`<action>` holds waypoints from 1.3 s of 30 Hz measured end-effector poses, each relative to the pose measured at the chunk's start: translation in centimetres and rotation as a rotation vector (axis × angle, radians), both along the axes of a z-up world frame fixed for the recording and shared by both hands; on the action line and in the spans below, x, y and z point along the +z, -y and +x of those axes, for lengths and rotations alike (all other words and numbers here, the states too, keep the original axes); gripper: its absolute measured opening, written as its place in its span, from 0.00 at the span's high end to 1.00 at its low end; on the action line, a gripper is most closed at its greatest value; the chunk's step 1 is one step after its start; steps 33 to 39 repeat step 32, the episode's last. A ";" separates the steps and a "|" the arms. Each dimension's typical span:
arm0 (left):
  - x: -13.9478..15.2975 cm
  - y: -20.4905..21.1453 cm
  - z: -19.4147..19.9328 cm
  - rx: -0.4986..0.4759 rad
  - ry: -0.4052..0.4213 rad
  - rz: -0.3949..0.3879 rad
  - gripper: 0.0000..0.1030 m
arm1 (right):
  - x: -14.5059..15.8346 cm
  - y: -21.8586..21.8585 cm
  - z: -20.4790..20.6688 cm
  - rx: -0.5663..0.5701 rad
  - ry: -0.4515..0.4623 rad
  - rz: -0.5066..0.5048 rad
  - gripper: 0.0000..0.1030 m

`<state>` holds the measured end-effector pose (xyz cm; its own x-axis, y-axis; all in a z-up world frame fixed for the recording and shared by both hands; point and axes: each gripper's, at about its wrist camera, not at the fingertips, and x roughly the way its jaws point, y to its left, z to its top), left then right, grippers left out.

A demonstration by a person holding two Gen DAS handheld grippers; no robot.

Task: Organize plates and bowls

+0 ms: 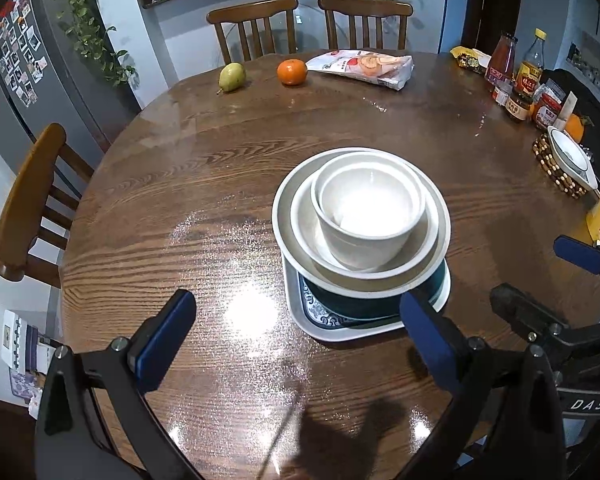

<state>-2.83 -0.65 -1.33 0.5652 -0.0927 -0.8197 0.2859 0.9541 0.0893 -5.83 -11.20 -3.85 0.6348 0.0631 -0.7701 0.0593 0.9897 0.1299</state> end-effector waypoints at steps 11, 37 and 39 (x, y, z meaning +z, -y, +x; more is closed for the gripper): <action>-0.2 0.0 0.0 0.004 -0.007 -0.004 0.01 | -0.3 0.2 0.1 -0.008 -0.022 -0.006 0.01; -0.5 -0.1 0.1 0.008 -0.013 -0.003 0.01 | -0.4 0.4 0.2 -0.020 -0.027 -0.007 0.01; -0.5 -0.1 0.1 0.008 -0.013 -0.003 0.01 | -0.4 0.4 0.2 -0.020 -0.027 -0.007 0.01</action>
